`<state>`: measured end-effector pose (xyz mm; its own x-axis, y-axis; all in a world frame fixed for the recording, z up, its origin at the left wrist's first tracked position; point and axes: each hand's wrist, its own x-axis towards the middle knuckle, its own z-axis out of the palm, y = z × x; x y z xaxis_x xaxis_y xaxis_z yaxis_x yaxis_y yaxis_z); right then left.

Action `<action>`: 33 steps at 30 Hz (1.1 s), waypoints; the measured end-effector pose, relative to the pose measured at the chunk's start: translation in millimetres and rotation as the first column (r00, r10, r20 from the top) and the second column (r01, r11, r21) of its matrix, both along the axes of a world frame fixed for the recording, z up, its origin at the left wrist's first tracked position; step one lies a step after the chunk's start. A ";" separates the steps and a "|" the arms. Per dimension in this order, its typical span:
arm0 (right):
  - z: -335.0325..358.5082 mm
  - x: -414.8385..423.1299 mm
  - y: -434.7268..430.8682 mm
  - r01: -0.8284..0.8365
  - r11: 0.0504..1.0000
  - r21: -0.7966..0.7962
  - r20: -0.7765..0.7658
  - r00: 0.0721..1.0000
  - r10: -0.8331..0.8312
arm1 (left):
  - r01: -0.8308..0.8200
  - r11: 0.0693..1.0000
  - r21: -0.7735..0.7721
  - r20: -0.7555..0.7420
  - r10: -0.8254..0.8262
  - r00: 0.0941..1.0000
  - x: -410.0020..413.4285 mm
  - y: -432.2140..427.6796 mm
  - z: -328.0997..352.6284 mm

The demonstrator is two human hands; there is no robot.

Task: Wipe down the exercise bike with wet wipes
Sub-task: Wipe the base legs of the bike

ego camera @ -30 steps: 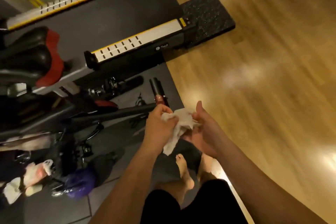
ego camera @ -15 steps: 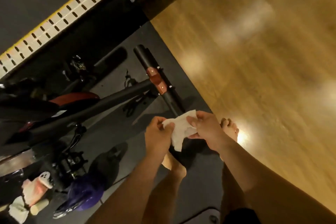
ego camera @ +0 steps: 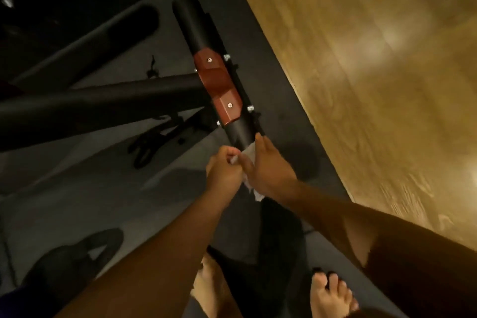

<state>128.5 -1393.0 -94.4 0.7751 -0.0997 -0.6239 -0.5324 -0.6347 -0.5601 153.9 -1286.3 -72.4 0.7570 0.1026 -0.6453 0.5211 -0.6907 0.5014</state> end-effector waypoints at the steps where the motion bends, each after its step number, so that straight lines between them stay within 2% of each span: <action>1: -9.1 -3.8 8.9 -0.016 1.000 0.002 0.025 1.000 0.016 | 0.065 0.998 0.021 0.044 -0.066 0.997 5.5 8.8 -7.9; 3: -23.1 4.4 15.4 0.043 0.999 0.013 0.071 0.997 -0.044 | 0.228 0.971 0.077 0.238 -0.240 0.941 21.4 30.8 -5.5; 4: -29.5 18.5 15.8 0.085 0.996 0.027 0.078 0.993 -0.087 | 0.361 0.918 0.167 0.402 -0.398 0.825 34.1 39.6 0.3; 5: -33.9 37.4 15.0 0.114 0.993 0.038 0.074 0.990 -0.117 | 0.478 0.813 0.332 0.529 -0.580 0.619 50.3 44.7 10.6; 6: -36.7 58.7 14.2 0.126 0.991 0.048 0.053 0.990 -0.128 | 0.514 0.673 0.532 0.564 -0.734 0.378 67.0 48.3 25.3; 7: -35.8 77.9 13.9 0.131 0.989 0.072 0.030 0.991 -0.133 | 0.473 0.530 0.704 0.496 -0.843 0.207 83.3 49.7 43.2; 8: -34.3 90.7 13.0 0.149 0.984 0.099 0.015 0.988 -0.152 | 0.403 0.388 0.829 0.353 -0.922 0.162 100.0 48.6 59.5; 9: -31.2 93.7 12.0 0.176 0.976 0.127 -0.004 0.984 -0.177 | 0.359 0.236 0.903 0.156 -0.959 0.237 116.2 49.6 69.7; 10: -27.3 85.1 11.9 0.189 0.973 0.135 -0.024 0.982 -0.188 | 0.352 0.109 0.929 -0.032 -0.927 0.373 129.9 52.0 78.4; 11: -23.4 67.0 10.9 0.180 0.976 0.125 -0.032 0.984 -0.177 | 0.405 0.041 0.913 -0.174 -0.861 0.478 139.5 54.5 88.3; 12: -21.2 40.9 9.8 0.162 0.982 0.092 -0.019 0.987 -0.161 | 0.474 0.027 0.880 -0.259 -0.809 0.528 146.7 56.8 95.3; 13: -17.8 11.6 9.8 0.148 0.987 0.054 -0.001 0.989 -0.149 | 0.535 0.040 0.844 -0.300 -0.791 0.533 153.5 58.9 97.0; 15: -13.6 -19.9 11.5 0.116 0.993 0.010 0.024 0.993 -0.116 | 0.601 0.026 0.799 -0.326 -0.820 0.470 163.9 59.6 98.7; 17: -24.7 -6.6 13.4 0.098 0.995 -0.020 0.098 0.991 -0.096 | 0.609 -0.030 0.792 -0.356 -0.834 0.421 170.3 55.5 99.7; 22: -36.1 73.4 19.0 0.111 0.993 0.026 0.164 0.980 -0.114 | 0.575 -0.047 0.817 -0.356 -0.825 0.439 168.7 55.4 92.1; 26: -30.2 39.7 14.0 0.055 0.997 0.059 0.165 0.984 -0.064 | 0.551 -0.011 0.835 -0.315 -0.829 0.462 163.7 53.5 89.5; 29: -25.5 2.7 5.0 0.008 0.996 0.093 0.031 0.999 -0.011 | 0.539 0.041 0.841 -0.268 -0.834 0.483 165.6 52.5 86.7; 31: -24.9 8.7 2.2 0.073 0.983 0.171 0.048 0.995 -0.082 | 0.550 0.074 0.832 -0.249 -0.836 0.488 168.2 53.5 85.6; 33: -24.4 42.0 3.5 0.231 0.937 0.262 0.156 0.948 -0.277 | 0.551 0.081 0.831 -0.242 -0.839 0.487 170.0 55.6 85.7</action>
